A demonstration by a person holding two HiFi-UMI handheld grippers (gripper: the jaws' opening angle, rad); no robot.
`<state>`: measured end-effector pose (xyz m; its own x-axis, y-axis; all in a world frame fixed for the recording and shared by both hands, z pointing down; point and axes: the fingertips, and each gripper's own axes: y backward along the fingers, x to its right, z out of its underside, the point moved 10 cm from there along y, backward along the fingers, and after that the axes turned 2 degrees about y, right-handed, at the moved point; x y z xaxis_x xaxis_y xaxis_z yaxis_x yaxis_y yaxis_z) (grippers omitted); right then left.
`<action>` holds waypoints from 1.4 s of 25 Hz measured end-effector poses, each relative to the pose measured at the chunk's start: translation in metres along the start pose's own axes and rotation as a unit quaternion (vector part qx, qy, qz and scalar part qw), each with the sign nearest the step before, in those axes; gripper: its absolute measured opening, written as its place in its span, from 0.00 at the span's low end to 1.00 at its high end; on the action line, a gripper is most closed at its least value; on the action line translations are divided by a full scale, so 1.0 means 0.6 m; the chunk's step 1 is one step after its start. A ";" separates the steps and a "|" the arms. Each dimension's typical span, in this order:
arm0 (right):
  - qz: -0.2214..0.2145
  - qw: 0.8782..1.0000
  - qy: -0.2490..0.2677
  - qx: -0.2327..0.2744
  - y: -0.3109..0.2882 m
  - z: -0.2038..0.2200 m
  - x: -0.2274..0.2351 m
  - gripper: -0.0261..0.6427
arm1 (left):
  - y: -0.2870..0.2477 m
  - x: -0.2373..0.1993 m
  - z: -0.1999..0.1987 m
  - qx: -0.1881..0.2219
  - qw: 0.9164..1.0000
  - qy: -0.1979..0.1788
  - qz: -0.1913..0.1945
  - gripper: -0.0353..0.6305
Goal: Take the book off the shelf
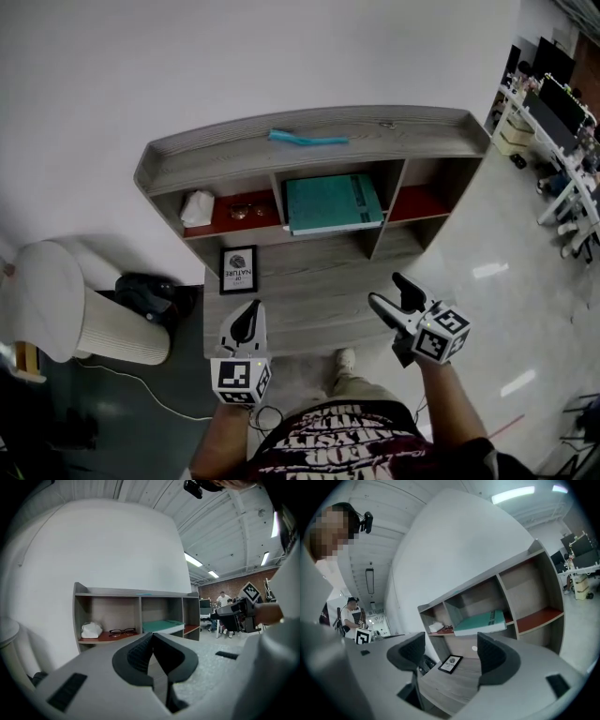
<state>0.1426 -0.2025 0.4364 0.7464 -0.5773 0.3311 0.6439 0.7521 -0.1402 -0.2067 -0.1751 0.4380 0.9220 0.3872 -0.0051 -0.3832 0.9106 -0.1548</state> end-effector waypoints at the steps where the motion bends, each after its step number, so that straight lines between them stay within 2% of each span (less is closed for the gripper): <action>1: 0.001 1.000 -0.006 -0.003 -0.010 -0.003 0.012 0.55 | -0.014 -0.003 0.000 -0.001 1.000 0.002 0.000 0.06; 8: 0.017 0.997 -0.062 -0.041 -0.069 -0.011 0.104 0.53 | -0.107 -0.013 0.010 -0.011 1.000 0.017 0.006 0.06; 16: 0.018 0.989 -0.141 -0.044 -0.136 -0.015 0.194 0.55 | -0.182 -0.030 0.008 -0.024 1.000 0.016 -0.007 0.06; 21: 0.020 0.978 -0.205 -0.031 -0.169 -0.013 0.248 0.61 | -0.207 -0.047 0.010 -0.038 0.999 0.016 -0.028 0.06; 28: -0.009 0.953 -0.303 -0.028 -0.215 -0.002 0.293 0.66 | -0.240 -0.056 0.010 -0.052 0.997 0.016 -0.047 0.06; 33: -0.029 0.943 -0.329 -0.032 -0.246 -0.002 0.309 0.65 | -0.261 -0.050 0.010 -0.059 0.997 0.010 -0.044 0.06; 35: -0.011 0.941 -0.336 -0.045 -0.253 0.001 0.316 0.64 | -0.266 -0.047 0.008 -0.058 0.997 0.005 -0.044 0.06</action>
<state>0.1865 -0.4259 0.5207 0.4774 -0.2397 0.8454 0.6924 0.6950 -0.1939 -0.1721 -0.3305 0.4678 0.9523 0.3051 0.0029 -0.2931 0.9174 -0.2691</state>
